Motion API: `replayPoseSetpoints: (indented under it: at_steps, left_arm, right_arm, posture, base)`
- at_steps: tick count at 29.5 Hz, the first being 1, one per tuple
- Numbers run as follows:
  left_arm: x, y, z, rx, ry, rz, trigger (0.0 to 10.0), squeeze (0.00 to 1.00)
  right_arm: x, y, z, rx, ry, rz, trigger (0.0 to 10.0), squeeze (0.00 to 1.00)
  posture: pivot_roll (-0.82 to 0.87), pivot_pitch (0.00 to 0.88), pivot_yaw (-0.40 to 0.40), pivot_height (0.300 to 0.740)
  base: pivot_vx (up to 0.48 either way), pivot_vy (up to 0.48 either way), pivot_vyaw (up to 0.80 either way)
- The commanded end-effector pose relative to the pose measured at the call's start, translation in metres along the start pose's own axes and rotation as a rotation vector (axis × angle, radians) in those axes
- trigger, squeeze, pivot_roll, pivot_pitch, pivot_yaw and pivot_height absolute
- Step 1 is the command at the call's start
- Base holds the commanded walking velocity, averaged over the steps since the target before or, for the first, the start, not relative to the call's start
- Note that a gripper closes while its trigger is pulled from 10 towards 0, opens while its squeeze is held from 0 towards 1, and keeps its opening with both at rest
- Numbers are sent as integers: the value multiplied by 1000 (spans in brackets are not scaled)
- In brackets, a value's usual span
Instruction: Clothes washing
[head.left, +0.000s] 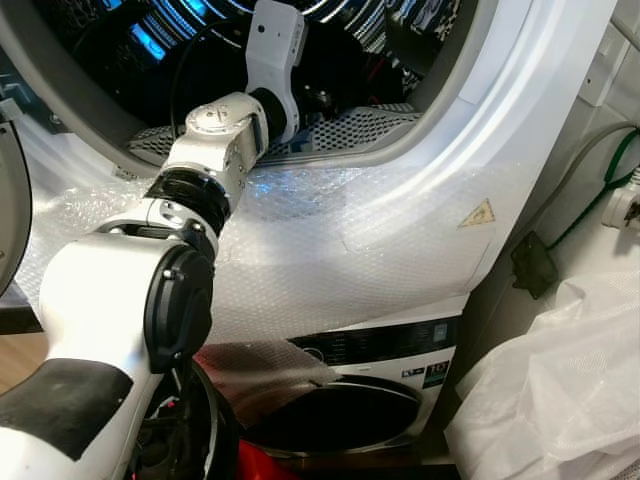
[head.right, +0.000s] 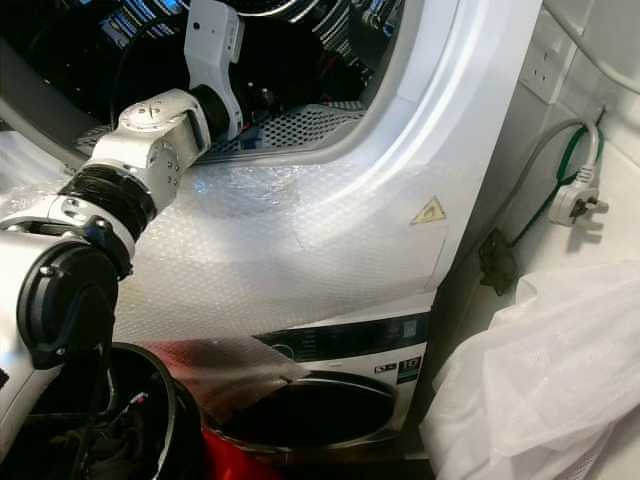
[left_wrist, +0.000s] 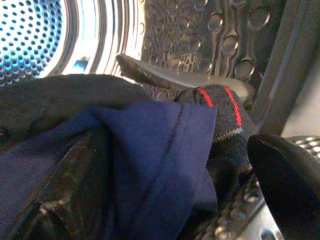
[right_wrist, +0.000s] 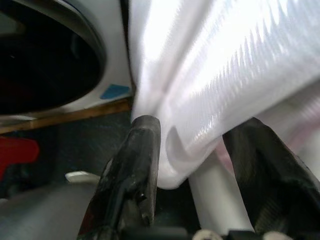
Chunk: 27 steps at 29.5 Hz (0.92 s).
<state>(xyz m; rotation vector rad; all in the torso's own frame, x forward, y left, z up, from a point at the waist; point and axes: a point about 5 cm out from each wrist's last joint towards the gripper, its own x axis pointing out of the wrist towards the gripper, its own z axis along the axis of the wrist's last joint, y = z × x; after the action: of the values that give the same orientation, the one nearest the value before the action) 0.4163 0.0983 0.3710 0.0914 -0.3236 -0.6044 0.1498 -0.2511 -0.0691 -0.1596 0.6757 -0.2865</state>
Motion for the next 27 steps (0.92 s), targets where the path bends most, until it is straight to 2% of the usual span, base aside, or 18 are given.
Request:
replayPoseSetpoints:
  at_steps: [1, 5, 6, 27]
  left_arm:
    - [-5, 9, 20, 86, -53, -33, 10000, 0]
    - [-8, 11, 33, 186, -98, -72, 10000, 0]
    - [-9, 14, 36, 219, -99, -44, 10000, 0]
    - [-9, 14, 36, 219, -99, -44, 10000, 0]
  right_arm:
    - [-1, 9, -6, -5, 43, 23, 10000, 0]
    - [3, 16, 0, 1, 50, 36, 10000, 0]
    - [4, 18, 1, -2, 55, 44, 10000, 0]
    - [4, 18, 1, -2, 55, 44, 10000, 0]
  posture:
    - [-206, 5, 127, 740]
    - [-179, 0, 131, 740]
    - [-154, 0, 135, 740]
    - [-154, 0, 135, 740]
  base:
    - [0, 0, 0]
    - [0, 0, 0]
    - [0, 0, 0]
    - [0, 0, 0]
